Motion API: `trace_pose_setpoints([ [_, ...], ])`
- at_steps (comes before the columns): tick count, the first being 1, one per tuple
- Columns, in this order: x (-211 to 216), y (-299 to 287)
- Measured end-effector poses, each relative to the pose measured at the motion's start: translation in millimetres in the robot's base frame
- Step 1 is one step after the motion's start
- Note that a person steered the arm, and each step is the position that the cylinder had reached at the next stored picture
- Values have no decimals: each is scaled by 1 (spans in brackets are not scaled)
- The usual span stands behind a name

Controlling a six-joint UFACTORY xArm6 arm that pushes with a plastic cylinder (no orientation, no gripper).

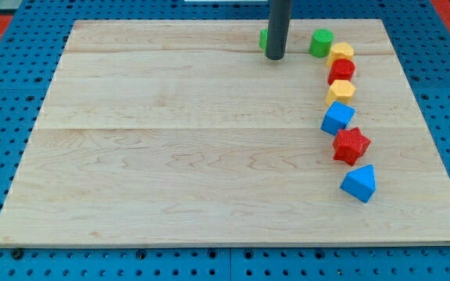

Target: Push the blue triangle towards the bottom center

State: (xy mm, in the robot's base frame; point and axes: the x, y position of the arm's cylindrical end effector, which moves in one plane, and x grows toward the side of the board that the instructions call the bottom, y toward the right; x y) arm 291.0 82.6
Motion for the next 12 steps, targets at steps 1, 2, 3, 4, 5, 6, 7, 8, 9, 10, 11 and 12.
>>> trace_pose_setpoints([
  [1,4,0],
  [2,4,5],
  [3,4,5],
  [4,4,5],
  [5,22,5],
  [6,97,-25],
  [7,187,-69],
  [8,279,-38],
  [9,327,37],
  [10,326,115],
  [11,295,143],
  [12,280,113],
])
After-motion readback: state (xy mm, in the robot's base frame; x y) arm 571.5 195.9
